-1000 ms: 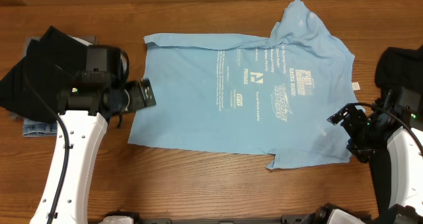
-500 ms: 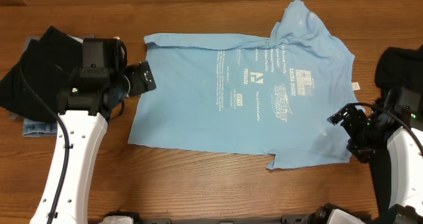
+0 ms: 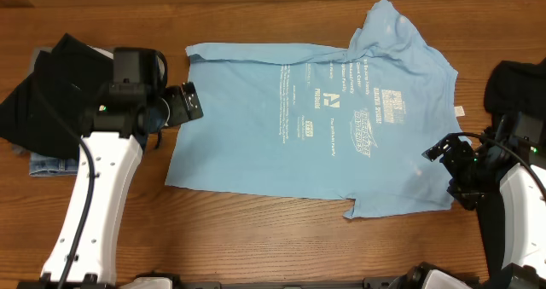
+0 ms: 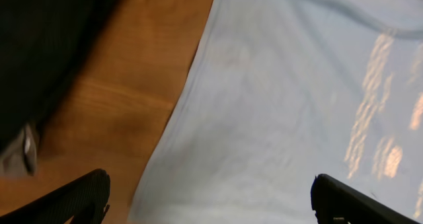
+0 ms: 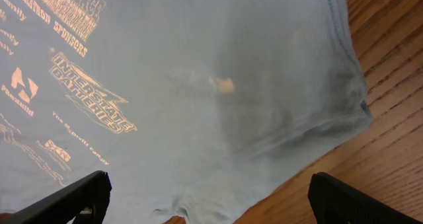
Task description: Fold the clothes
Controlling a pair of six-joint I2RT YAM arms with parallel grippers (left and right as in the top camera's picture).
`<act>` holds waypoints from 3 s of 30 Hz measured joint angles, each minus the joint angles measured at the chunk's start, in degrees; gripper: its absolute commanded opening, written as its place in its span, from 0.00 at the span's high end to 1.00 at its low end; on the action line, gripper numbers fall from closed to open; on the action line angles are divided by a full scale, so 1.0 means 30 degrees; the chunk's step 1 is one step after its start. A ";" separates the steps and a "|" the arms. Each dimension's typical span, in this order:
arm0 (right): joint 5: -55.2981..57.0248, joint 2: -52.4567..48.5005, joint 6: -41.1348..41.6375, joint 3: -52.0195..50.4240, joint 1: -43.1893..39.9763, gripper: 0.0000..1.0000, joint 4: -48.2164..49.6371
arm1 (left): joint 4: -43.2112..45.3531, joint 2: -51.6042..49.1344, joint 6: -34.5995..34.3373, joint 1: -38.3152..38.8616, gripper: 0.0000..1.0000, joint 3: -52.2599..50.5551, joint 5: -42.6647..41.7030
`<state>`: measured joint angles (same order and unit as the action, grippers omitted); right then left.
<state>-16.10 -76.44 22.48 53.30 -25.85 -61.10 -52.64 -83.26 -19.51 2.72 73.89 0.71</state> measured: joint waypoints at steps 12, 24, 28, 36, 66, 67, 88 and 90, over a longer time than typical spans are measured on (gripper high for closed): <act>-0.0007 0.0000 -0.0007 0.0000 0.0000 0.00 0.0007 | -0.2543 -0.3745 -0.0022 0.0000 0.00 -0.0015 -0.0007; -0.2958 -0.0007 -0.1938 0.0000 0.0000 0.42 -0.2280 | -0.3293 -0.5085 0.2841 0.0000 0.00 -0.0044 -0.5013; -0.2433 -0.0007 -0.2506 0.0000 0.0000 0.96 -0.3512 | -0.3716 -0.3424 0.3228 0.0000 0.00 -0.0044 -0.5756; 0.0874 0.0000 0.0284 -0.0007 0.0000 0.96 -0.3752 | -0.4634 -0.1501 0.3577 0.0000 0.00 -0.0044 -0.6186; 0.5377 -0.0007 0.5406 -0.5384 0.0000 0.40 0.2018 | -0.4881 -0.1508 0.3577 0.0000 0.00 -0.0044 -0.5661; 0.5377 -0.0007 0.5340 -0.5493 0.0000 0.40 0.1989 | -0.4918 -0.1508 0.3577 0.0000 0.00 -0.0044 -0.5661; 0.4801 -0.0007 0.4306 -0.6426 0.0000 0.67 0.4095 | -0.4962 -0.1508 0.3577 0.0000 0.00 -0.0044 -0.4779; 0.4663 -0.0007 0.4466 -0.6623 0.0000 0.79 0.4022 | -0.4969 -0.1508 0.3570 0.0000 0.00 -0.0044 -0.4721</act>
<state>-2.11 -76.47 35.88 33.43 -25.85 -49.04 -67.55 -87.79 -8.80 2.72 73.76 -13.45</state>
